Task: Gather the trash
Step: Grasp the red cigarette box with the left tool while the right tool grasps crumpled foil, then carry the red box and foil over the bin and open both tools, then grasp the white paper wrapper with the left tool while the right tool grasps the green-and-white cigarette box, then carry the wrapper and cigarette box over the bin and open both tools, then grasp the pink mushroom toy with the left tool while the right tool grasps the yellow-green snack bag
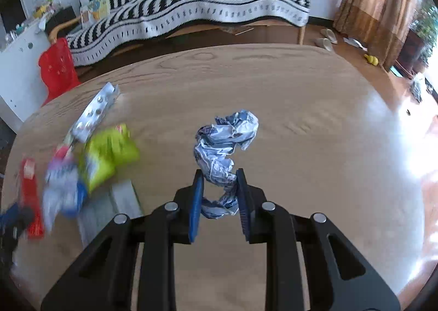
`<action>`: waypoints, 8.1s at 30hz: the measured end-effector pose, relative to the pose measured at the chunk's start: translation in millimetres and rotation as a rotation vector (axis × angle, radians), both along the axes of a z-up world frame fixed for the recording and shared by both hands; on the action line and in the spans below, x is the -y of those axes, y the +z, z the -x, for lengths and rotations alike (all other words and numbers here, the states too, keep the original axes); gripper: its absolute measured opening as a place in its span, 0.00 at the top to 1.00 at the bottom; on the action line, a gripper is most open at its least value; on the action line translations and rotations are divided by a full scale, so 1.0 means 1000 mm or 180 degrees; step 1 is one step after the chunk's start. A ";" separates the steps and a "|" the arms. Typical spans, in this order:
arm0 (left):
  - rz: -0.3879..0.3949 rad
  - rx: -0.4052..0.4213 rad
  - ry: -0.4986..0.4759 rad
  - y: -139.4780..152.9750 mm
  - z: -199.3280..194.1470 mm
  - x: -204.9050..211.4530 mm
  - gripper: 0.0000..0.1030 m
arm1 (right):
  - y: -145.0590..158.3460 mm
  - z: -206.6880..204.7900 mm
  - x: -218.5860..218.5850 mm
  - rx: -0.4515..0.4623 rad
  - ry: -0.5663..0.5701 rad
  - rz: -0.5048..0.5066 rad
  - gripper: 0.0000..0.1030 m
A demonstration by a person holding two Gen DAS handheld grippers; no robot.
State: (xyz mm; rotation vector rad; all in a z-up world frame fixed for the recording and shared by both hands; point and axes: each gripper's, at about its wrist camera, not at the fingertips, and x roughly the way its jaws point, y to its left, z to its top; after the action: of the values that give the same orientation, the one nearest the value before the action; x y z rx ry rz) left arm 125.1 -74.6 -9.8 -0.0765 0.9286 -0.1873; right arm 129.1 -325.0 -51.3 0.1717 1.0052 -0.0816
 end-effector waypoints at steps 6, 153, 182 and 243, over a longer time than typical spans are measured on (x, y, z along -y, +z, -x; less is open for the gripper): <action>0.0162 0.0043 -0.0750 0.005 0.048 0.070 0.43 | 0.015 0.142 0.083 0.0058 -0.0538 -0.0030 0.77; 0.0073 0.0223 -0.1581 -0.001 0.107 0.166 0.62 | 0.016 0.223 0.108 -0.0103 -0.0807 -0.0176 0.44; 0.0047 0.0052 -0.2831 -0.061 0.219 0.363 0.62 | -0.040 0.357 0.276 -0.0311 -0.1688 -0.0412 0.44; -0.0369 0.0340 -0.0614 -0.018 0.034 0.081 0.12 | 0.022 0.170 0.068 0.0044 -0.0510 -0.0549 0.22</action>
State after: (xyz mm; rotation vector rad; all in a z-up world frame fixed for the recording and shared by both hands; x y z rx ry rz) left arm 90.8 -155.5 -28.3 0.1296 0.8382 -0.3127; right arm -41.0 -393.2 -29.5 0.4102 0.9835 -0.1396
